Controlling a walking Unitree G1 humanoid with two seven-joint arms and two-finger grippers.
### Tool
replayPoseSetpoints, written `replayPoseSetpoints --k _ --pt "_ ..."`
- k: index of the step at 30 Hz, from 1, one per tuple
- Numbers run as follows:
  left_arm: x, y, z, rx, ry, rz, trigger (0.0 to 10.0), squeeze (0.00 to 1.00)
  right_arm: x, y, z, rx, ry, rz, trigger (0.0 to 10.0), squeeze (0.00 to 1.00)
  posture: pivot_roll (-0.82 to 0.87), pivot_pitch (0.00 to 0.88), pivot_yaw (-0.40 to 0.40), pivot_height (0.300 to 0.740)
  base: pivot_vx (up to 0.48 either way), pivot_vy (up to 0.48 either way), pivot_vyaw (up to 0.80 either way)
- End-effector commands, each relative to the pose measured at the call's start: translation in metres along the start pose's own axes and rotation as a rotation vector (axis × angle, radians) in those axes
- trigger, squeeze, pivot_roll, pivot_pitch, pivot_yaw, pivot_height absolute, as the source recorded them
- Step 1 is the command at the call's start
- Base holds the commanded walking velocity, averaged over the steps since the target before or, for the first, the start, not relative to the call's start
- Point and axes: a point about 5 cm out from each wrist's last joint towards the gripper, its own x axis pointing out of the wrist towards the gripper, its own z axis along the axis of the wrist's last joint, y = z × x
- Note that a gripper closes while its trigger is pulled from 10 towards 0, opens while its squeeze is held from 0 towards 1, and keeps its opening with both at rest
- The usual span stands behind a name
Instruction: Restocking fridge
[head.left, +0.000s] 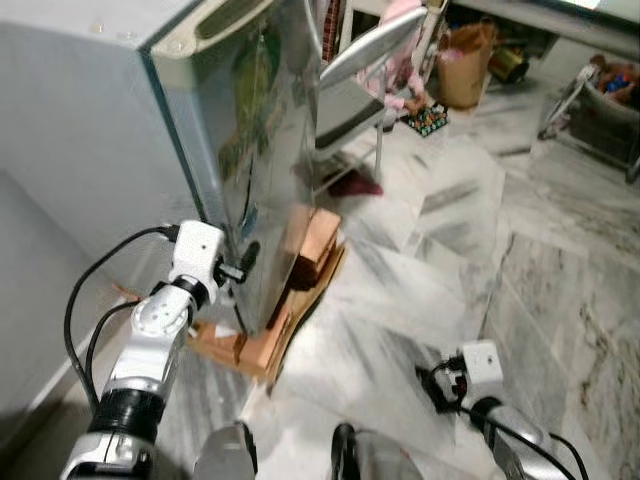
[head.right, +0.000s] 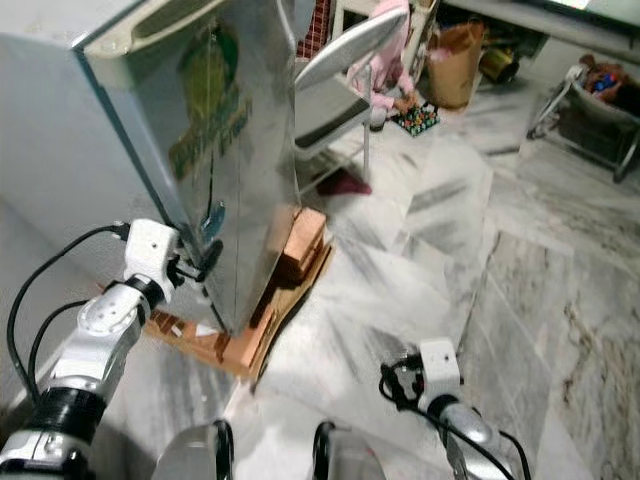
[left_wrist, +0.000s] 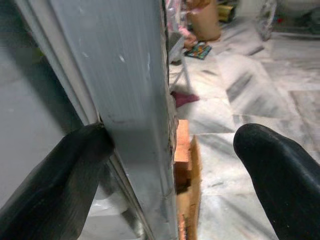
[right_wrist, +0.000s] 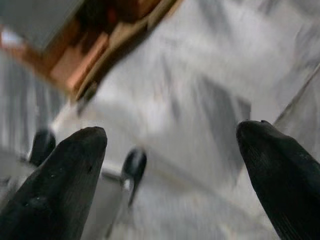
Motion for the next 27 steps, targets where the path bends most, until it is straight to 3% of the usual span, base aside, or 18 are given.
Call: replayPoseSetpoints --k 1,2,4,6,8,10,11,12,13,15,17,21,22,23,27 --pt "0.017 -0.078 0.084 0.089 -0.322 -0.362 10.0 0.00 -0.001 -0.002 -0.019 -0.005 0.079 -0.006 10.0 0.00 0.05 0.125 -0.063 0.740 0.000 0.000 0.00" --pt "0.017 -0.078 0.084 0.089 -0.322 -0.362 10.0 0.00 -0.001 -0.002 -0.019 -0.005 0.079 -0.006 10.0 0.00 0.05 0.125 -0.063 0.740 0.000 0.000 0.00" --pt "0.012 -0.120 0.097 0.069 -0.364 -0.543 10.0 0.00 0.001 0.001 -0.025 -0.002 0.114 -0.017 10.0 0.00 0.05 0.122 -0.060 0.740 0.000 0.000 0.00" --pt "0.012 -0.130 0.100 0.037 -0.378 -0.559 10.0 0.00 0.002 0.003 -0.026 -0.004 0.126 -0.019 10.0 0.00 0.05 0.120 -0.058 0.740 0.000 0.000 0.00" --pt "0.014 -0.130 0.101 0.022 -0.379 -0.546 10.0 0.00 0.003 0.003 -0.026 -0.004 0.128 -0.020 10.0 0.00 0.05 0.120 -0.056 0.740 0.000 0.000 0.00" --pt "0.018 -0.118 0.097 0.028 -0.367 -0.475 10.0 0.00 0.004 0.003 -0.027 0.002 0.128 -0.026 10.0 0.00 0.05 0.118 -0.052 0.740 0.000 0.000 0.00" --pt "0.019 -0.102 0.093 0.021 -0.354 -0.402 10.0 0.00 0.004 0.003 -0.027 0.008 0.121 -0.037 10.0 0.00 0.05 0.118 -0.049 0.740 0.000 0.000 0.00" --pt "0.019 -0.102 0.093 0.021 -0.354 -0.402 10.0 0.00 0.004 0.003 -0.027 0.008 0.121 -0.037 10.0 0.00 0.05 0.118 -0.049 0.740 0.000 0.000 0.00" --pt "0.017 -0.085 0.089 0.014 -0.333 -0.322 10.0 0.00 0.004 0.002 -0.027 0.020 0.109 -0.050 10.0 0.00 0.06 0.116 -0.043 0.740 0.000 0.000 0.00" --pt "0.012 -0.064 0.082 0.021 -0.309 -0.231 10.0 0.00 0.004 0.001 -0.025 0.025 0.086 -0.062 10.0 0.00 0.06 0.116 -0.036 0.740 0.000 0.000 0.00" --pt "0.000 -0.032 0.061 0.060 -0.244 -0.069 10.0 0.00 0.009 0.004 -0.019 0.012 0.074 -0.078 10.0 0.00 0.06 0.107 -0.021 0.740 0.000 0.000 0.00" --pt "-0.007 -0.022 0.052 0.070 -0.213 -0.016 10.0 0.00 0.012 0.006 -0.014 -0.006 0.061 -0.083 10.0 0.00 0.06 0.104 -0.019 0.740 0.000 0.000 0.00" --pt "-0.013 -0.017 0.044 0.070 -0.191 0.013 10.0 0.00 0.015 0.007 -0.007 -0.004 0.027 -0.099 10.0 0.00 0.06 0.100 -0.018 0.740 0.000 0.000 0.00" --pt "-0.027 -0.006 0.028 0.062 -0.145 0.074 10.0 0.00 0.023 0.014 0.012 0.025 -0.073 -0.122 10.0 0.00 0.06 0.098 -0.019 0.740 0.000 0.000 0.00" --pt "-0.038 0.000 0.015 0.033 -0.103 0.125 10.0 0.00 0.029 0.016 0.034 0.070 -0.182 -0.118 10.0 0.00 0.08 0.100 -0.019 0.740 0.000 -0.384 0.00"
